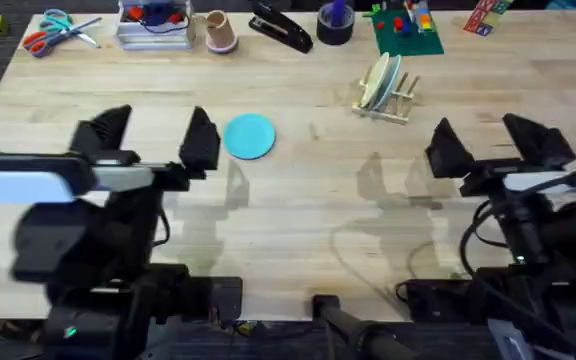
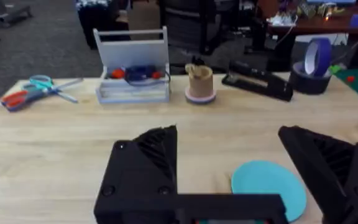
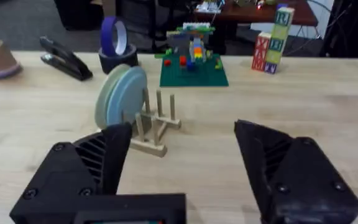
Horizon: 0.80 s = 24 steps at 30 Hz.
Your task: Pick up the plates from the table one by one and place each into a slot on the dish rack.
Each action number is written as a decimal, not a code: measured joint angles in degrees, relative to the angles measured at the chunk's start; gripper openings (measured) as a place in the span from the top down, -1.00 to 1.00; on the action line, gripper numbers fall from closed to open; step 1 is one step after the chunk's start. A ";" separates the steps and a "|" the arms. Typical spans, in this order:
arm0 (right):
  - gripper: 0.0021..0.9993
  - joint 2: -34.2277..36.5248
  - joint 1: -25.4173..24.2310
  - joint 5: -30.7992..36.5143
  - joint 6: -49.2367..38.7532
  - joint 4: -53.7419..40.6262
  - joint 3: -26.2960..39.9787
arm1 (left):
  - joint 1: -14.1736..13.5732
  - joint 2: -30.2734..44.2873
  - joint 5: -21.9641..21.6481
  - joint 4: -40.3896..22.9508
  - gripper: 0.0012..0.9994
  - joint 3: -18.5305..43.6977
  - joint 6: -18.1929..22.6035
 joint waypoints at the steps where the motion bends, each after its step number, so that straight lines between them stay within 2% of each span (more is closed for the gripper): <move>1: -0.99 0.27 0.00 0.00 0.00 -0.58 0.96 | 0.01 0.43 -0.09 -0.66 -0.99 1.42 0.03; 7: -0.99 5.17 0.00 -0.02 0.00 -7.27 11.66 | 0.01 7.56 -0.22 -7.22 -0.99 11.03 0.03; 11: -0.99 11.37 0.00 -0.04 0.00 -12.54 19.98 | 0.01 14.86 -0.31 -13.37 -0.98 18.11 0.05; 24: -0.99 39.95 0.00 -0.20 -0.04 -37.02 46.95 | 0.01 40.66 -0.38 -36.19 -0.98 43.82 0.05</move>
